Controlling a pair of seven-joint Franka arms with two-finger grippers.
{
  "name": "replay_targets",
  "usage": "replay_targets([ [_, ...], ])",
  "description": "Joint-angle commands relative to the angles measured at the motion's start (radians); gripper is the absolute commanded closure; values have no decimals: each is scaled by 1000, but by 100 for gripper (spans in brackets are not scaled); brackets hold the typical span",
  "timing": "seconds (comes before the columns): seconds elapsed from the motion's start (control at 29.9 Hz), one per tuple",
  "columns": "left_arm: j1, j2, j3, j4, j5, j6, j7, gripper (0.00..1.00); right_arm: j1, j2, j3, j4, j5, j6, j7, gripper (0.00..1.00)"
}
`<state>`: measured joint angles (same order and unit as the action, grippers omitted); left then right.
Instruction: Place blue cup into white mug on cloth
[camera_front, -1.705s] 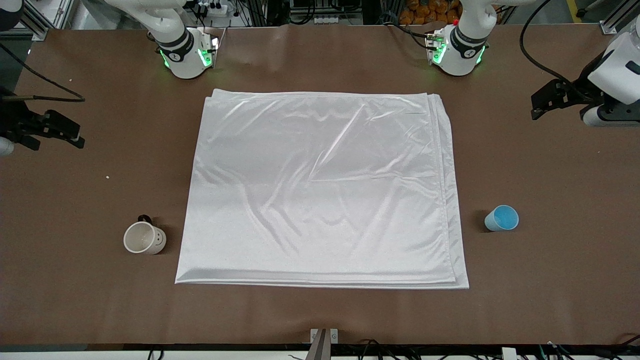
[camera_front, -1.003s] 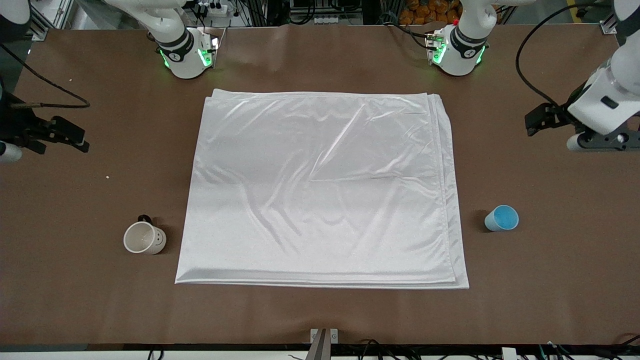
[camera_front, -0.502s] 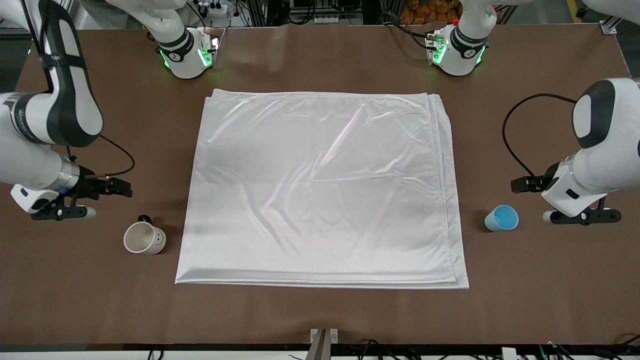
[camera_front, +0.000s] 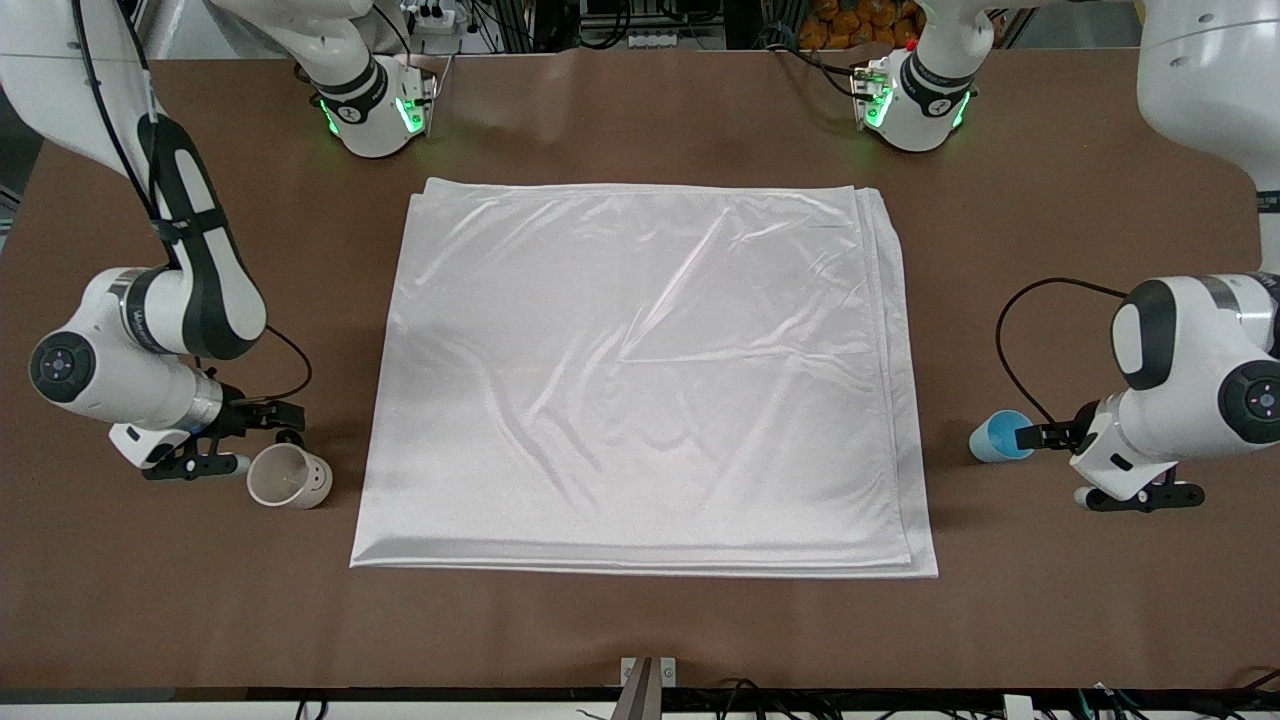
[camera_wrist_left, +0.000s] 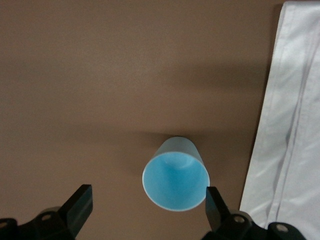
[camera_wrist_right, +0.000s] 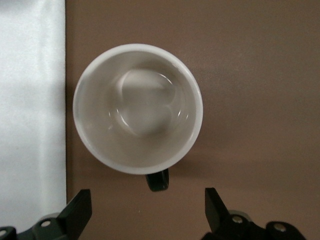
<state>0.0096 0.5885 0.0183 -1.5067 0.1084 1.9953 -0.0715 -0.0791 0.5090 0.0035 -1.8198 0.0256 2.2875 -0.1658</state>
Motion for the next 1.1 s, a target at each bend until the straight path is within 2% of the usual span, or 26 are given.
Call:
replay_targets([
  [0.0,1,51,2,23,14,34,13,0,-13,51,10,22,14,53,-23,0],
  [0.1,3,59,2,22,20,34,15,0,-11,62,10,24,14,73,-23,1],
  [0.43,7,99,5,16,22,34,22,0,-7,91,10,39,14,112,-23,25],
  [0.77,17,114,5,13,24,34,27,0,-7,89,12,42,14,110,-21,69],
  [0.97,17,122,5,14,22,34,27,0,-1,77,16,42,14,99,-18,100],
  [1.07,17,116,5,16,22,33,29,0,-1,57,27,42,14,90,-17,100],
])
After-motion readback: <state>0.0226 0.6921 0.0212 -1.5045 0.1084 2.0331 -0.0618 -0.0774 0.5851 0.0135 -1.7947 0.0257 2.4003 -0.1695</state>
